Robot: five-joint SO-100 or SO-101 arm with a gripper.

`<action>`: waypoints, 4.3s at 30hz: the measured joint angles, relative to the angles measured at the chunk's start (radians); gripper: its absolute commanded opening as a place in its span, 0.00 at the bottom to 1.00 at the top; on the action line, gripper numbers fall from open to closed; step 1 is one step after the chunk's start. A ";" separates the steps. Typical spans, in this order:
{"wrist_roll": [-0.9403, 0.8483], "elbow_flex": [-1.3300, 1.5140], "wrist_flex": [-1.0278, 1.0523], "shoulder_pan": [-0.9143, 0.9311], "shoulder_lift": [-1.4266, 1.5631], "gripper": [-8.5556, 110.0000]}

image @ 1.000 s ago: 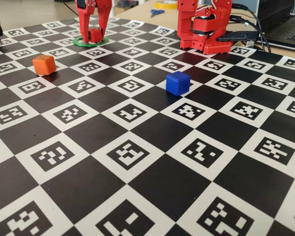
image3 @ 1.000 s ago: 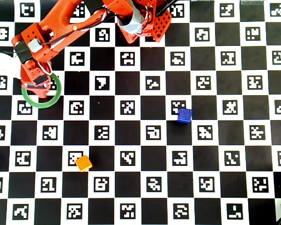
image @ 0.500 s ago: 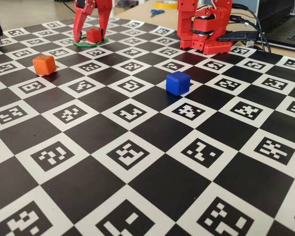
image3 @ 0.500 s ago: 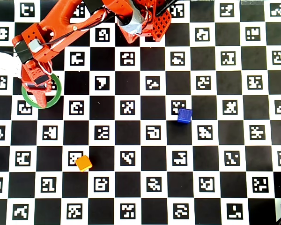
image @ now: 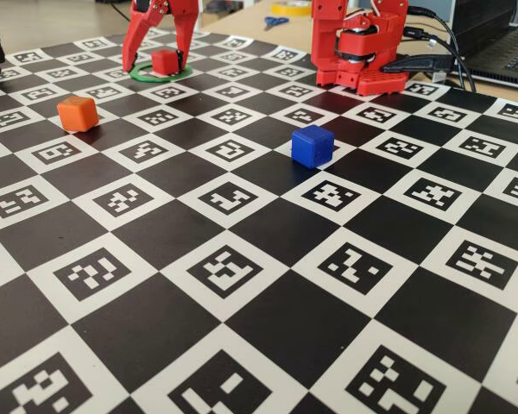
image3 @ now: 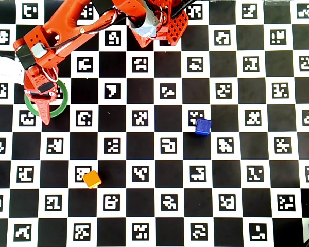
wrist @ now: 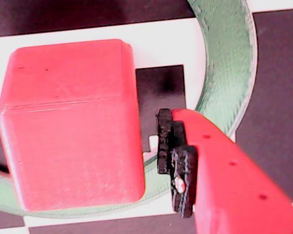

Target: Grab the red cube then put it in the green circle then put the blue cube on top and finally the orange cube on top

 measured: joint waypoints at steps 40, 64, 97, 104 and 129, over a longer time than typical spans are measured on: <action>0.396 -0.407 0.538 -0.291 0.416 0.49; 0.920 -0.291 0.561 -1.026 0.647 0.39; 1.500 0.112 0.281 -1.523 0.434 0.43; 1.536 0.252 0.169 -1.539 0.431 0.42; 1.511 0.430 -0.107 -1.520 0.321 0.39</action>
